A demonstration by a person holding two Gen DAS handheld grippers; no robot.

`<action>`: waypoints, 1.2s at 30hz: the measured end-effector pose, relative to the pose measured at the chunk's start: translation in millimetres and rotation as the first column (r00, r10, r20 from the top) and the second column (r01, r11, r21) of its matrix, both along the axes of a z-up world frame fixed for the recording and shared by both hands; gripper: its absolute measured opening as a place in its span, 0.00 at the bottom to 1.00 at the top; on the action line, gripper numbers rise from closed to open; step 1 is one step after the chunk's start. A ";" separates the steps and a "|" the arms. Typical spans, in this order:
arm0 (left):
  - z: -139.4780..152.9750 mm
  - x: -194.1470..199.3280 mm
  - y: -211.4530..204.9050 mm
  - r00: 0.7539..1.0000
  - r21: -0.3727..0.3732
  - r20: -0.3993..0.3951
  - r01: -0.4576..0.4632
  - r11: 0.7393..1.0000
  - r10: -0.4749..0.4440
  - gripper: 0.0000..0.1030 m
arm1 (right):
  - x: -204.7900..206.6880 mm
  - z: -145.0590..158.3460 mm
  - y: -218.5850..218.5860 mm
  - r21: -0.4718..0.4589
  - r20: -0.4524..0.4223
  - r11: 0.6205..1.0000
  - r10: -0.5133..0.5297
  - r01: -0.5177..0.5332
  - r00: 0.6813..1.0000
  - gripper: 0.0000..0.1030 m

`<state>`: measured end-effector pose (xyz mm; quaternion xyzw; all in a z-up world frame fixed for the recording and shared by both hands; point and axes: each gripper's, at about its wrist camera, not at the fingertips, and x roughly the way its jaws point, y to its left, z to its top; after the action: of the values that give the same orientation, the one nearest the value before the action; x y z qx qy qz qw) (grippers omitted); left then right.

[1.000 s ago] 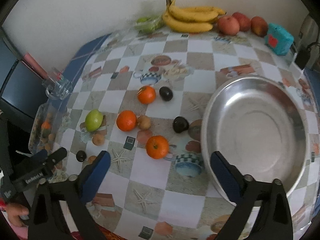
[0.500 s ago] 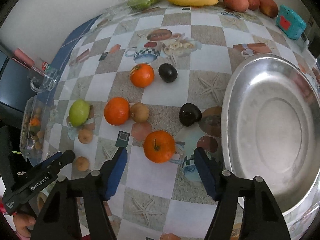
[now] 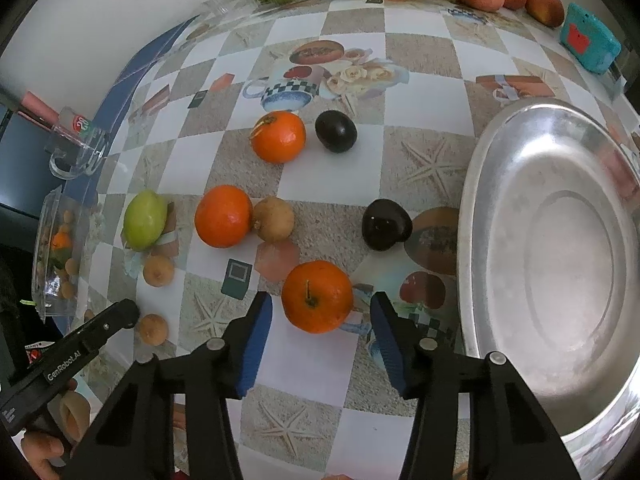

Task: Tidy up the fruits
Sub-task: 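Grasp a tangerine with the right tool while the left tool grasps a dark plum, then carry the tangerine and the dark plum over the steel bowl with both tools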

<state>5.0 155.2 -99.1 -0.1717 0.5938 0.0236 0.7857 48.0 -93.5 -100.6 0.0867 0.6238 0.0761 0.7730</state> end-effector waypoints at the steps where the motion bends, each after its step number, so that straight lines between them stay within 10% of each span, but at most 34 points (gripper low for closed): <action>1: 0.0 -0.2 -0.4 1.000 0.001 0.000 -0.001 1.000 0.001 0.28 | 0.4 -1.0 -0.4 0.007 -0.004 1.000 -0.001 0.001 1.000 0.45; 21: 48.1 5.2 -13.2 0.998 0.045 0.036 -0.062 0.997 0.060 0.28 | -8.7 34.4 -9.6 0.117 0.086 0.993 0.005 -0.015 0.996 0.36; 36: 111.6 53.8 -139.0 0.986 0.067 0.127 0.099 0.993 -0.107 0.28 | -6.3 77.4 -94.6 0.062 0.197 0.979 -0.201 0.193 0.960 0.36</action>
<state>58.8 16.3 12.5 -0.1181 0.5483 -0.0105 0.8278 41.7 -188.1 -23.2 0.1566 0.5285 0.0205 0.8341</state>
